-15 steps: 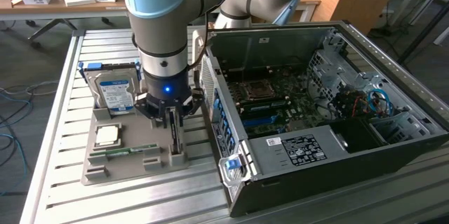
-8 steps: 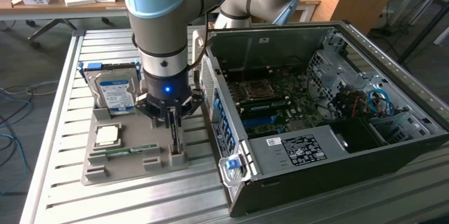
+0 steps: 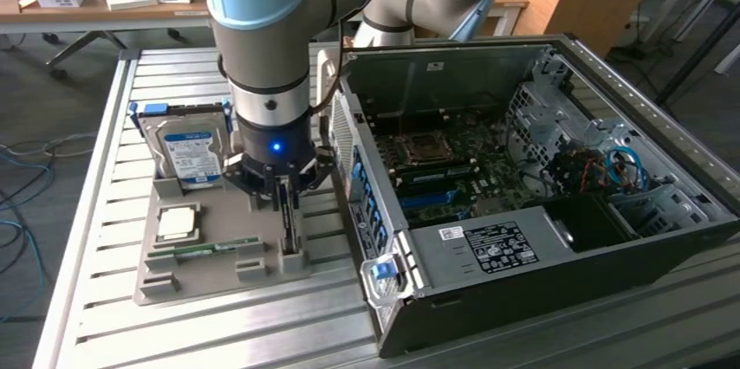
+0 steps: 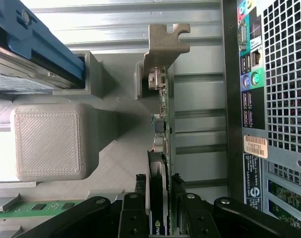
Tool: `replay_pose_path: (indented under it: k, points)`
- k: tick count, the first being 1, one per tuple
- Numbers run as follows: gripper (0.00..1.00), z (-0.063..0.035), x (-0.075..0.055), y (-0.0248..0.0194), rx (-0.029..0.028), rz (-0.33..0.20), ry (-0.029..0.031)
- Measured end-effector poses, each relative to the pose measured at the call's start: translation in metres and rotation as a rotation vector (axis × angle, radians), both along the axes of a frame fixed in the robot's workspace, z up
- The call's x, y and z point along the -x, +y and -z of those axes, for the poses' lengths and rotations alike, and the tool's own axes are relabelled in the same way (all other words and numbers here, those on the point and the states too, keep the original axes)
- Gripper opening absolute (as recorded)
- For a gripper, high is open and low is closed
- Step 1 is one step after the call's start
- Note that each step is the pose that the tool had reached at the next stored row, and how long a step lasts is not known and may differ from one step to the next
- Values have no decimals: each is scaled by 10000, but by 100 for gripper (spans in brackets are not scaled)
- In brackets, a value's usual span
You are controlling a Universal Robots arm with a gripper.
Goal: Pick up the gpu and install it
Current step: 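Pick up the gpu and move the gpu toward the slot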
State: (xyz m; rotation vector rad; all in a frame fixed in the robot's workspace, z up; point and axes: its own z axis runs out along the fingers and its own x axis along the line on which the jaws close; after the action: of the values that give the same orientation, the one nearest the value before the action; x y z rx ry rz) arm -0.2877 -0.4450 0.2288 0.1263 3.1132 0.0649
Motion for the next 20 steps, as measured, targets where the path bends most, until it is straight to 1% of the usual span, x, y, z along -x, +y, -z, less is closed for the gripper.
replay_pose_path:
  k: [20]
  points:
    - [33,0,-6,-3,0,0,0]
